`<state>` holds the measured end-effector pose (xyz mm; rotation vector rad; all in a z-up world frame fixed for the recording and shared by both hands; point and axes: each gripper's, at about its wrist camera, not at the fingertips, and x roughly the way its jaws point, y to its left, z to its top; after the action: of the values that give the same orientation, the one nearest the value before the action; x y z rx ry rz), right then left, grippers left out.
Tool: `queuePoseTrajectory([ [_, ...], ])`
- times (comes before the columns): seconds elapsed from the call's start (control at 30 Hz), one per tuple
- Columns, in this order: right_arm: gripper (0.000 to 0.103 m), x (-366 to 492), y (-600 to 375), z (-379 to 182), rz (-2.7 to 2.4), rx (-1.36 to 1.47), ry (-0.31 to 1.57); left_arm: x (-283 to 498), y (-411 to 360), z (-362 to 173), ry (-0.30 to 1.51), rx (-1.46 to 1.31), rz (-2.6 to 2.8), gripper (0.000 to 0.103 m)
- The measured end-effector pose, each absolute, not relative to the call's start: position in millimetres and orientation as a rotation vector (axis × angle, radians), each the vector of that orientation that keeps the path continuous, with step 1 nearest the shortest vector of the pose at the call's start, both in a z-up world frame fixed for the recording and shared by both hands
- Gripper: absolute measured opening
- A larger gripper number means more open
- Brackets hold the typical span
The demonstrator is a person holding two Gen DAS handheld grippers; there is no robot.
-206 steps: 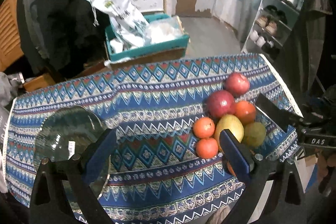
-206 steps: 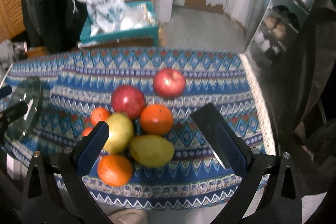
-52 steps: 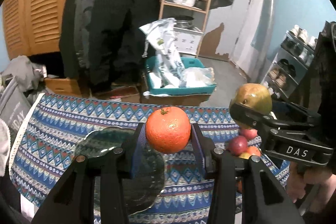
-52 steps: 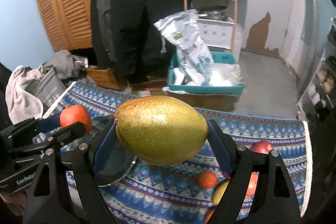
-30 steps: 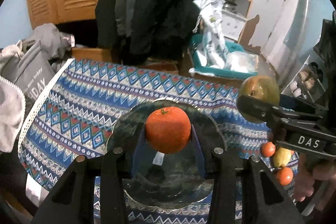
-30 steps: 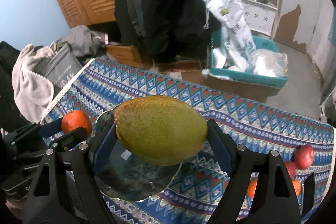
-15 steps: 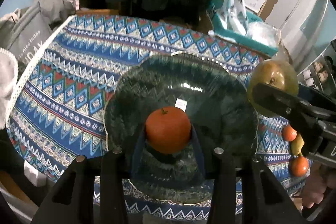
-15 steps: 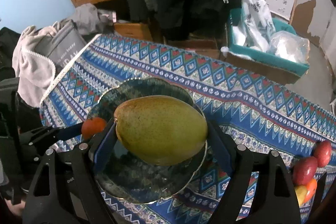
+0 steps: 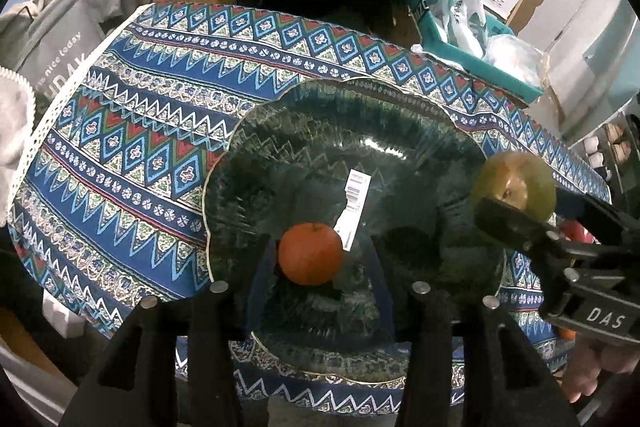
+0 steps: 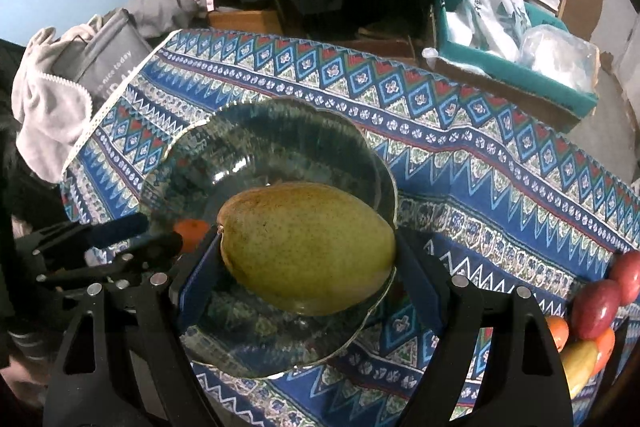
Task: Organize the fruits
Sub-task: 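Lower both fruits into the bowl and open both tools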
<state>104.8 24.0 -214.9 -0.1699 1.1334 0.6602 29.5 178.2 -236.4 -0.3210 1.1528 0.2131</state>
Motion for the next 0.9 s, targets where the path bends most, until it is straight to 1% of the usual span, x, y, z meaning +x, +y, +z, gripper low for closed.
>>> queuePoseTrajectory([
  [0.2, 0.083, 105, 24, -223, 0.666, -0.171, 1.165, 27, 179, -231, 1.149, -0.312, 0.225, 0.05],
  [0.33, 0.083, 105, 27, -231, 0.669, -0.185, 1.191, 25, 182, -227, 1.131, -0.302, 0.241, 0.053],
  [0.57, 0.084, 106, 24, -244, 0.646, -0.194, 1.226, 25, 180, -222, 1.112, -0.28, 0.247, 0.053],
  [0.9, 0.083, 111, 14, -218, 0.615, -0.154, 1.147, 23, 173, -208, 1.065, -0.243, 0.236, 0.053],
])
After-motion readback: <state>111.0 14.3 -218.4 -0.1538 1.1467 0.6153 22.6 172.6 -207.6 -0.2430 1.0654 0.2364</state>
